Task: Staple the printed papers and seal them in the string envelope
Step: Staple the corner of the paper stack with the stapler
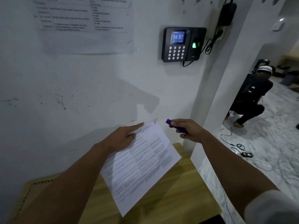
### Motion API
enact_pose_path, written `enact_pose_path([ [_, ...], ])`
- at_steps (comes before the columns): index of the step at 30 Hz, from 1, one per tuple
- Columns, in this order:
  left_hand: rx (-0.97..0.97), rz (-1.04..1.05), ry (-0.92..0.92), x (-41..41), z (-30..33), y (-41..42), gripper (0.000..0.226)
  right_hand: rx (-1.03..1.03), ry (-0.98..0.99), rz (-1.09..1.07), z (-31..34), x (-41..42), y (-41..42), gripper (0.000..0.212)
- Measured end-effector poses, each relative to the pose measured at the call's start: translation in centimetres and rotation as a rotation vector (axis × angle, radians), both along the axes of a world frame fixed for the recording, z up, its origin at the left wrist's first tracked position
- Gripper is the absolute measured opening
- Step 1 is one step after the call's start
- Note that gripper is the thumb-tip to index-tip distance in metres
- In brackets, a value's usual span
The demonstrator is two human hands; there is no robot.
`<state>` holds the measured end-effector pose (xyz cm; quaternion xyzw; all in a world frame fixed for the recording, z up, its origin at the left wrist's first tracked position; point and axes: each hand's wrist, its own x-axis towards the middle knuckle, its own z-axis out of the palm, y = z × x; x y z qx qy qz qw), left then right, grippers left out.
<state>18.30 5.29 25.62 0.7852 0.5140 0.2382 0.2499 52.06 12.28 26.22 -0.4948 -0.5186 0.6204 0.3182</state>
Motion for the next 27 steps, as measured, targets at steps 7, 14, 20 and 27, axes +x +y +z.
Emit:
enact_pose_path([
  [7,-0.173,-0.093,-0.173,3.1,1.4,-0.5,0.061,0.004,-0.152,0.131,2.1,1.2,0.3,0.031],
  [14,-0.213,-0.118,-0.132,4.3,0.9,0.0,0.056,-0.07,-0.17,0.206,2.3,2.4,0.4,0.036],
  [20,-0.234,-0.122,-0.102,4.4,0.9,-0.2,0.057,-0.067,-0.148,0.206,2.0,2.6,0.2,0.034],
  [27,-0.236,-0.125,-0.109,4.3,1.2,-0.6,0.058,-0.08,-0.164,0.23,2.1,2.0,0.3,0.038],
])
